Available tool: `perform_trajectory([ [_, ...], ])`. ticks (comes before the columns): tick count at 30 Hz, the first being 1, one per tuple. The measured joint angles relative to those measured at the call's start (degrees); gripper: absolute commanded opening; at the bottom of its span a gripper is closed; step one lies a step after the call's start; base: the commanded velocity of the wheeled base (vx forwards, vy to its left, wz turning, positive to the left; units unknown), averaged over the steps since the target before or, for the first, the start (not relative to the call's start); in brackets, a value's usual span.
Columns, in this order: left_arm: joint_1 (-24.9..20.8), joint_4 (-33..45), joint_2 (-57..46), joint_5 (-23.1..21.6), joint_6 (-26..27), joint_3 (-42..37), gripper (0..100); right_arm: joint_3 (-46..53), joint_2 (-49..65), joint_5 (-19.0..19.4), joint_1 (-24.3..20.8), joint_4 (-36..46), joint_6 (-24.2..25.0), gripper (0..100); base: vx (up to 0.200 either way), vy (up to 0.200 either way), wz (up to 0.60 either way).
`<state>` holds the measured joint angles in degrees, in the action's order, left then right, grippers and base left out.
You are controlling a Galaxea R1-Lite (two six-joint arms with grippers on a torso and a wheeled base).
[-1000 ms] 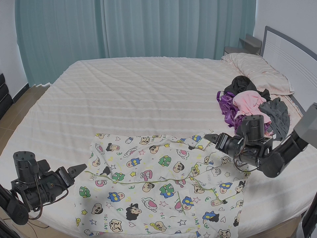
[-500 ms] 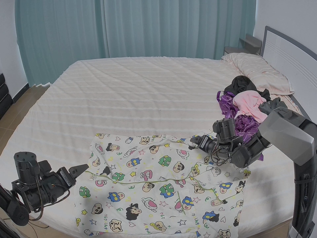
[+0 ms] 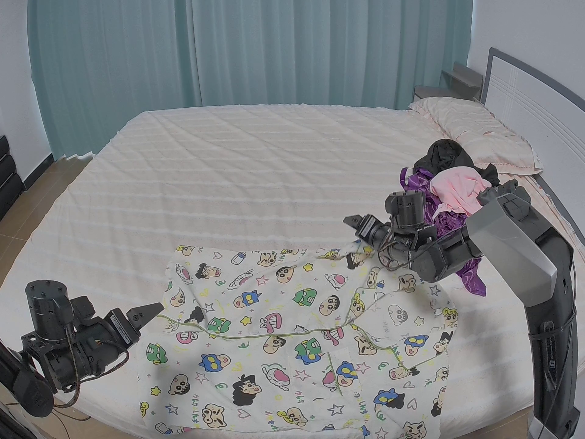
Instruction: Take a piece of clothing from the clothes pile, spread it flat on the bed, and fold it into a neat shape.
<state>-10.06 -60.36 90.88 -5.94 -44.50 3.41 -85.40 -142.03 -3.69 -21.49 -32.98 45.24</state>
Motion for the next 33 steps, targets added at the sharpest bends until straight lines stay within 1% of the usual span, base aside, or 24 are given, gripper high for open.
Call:
perform_trajectory([
  [7,0.1,0.0,0.0,0.0,0.0,-0.2,100,-12.2,-2.3,0.1,0.9,1.7,-1.1,100,0.0,0.0,0.0],
  [11,0.2,0.0,0.0,0.0,0.0,-0.3,100,-18.8,-4.5,-0.5,1.8,8.7,-2.8,100,0.0,0.0,0.0],
  [15,0.4,0.0,0.0,0.0,0.0,-0.4,100,-21.0,-6.0,-0.9,2.8,13.3,-3.9,100,0.0,0.0,0.0],
  [20,0.5,0.0,0.1,0.0,0.0,-0.4,100,-20.3,-6.6,-1.0,3.6,15.0,-4.1,100,0.0,0.0,0.0],
  [24,0.5,0.0,0.2,0.1,0.0,-0.4,100,-16.6,-5.4,-0.8,4.0,15.3,-4.6,100,0.0,0.0,0.0],
  [28,0.4,0.0,0.3,0.0,0.0,-0.4,100,-11.6,-2.3,0.0,5.2,15.5,-7.5,100,0.0,0.0,0.0],
  [33,0.4,0.0,0.5,0.0,0.0,-0.4,100,-3.5,2.0,2.1,7.1,15.9,-12.2,100,0.0,0.0,0.0],
])
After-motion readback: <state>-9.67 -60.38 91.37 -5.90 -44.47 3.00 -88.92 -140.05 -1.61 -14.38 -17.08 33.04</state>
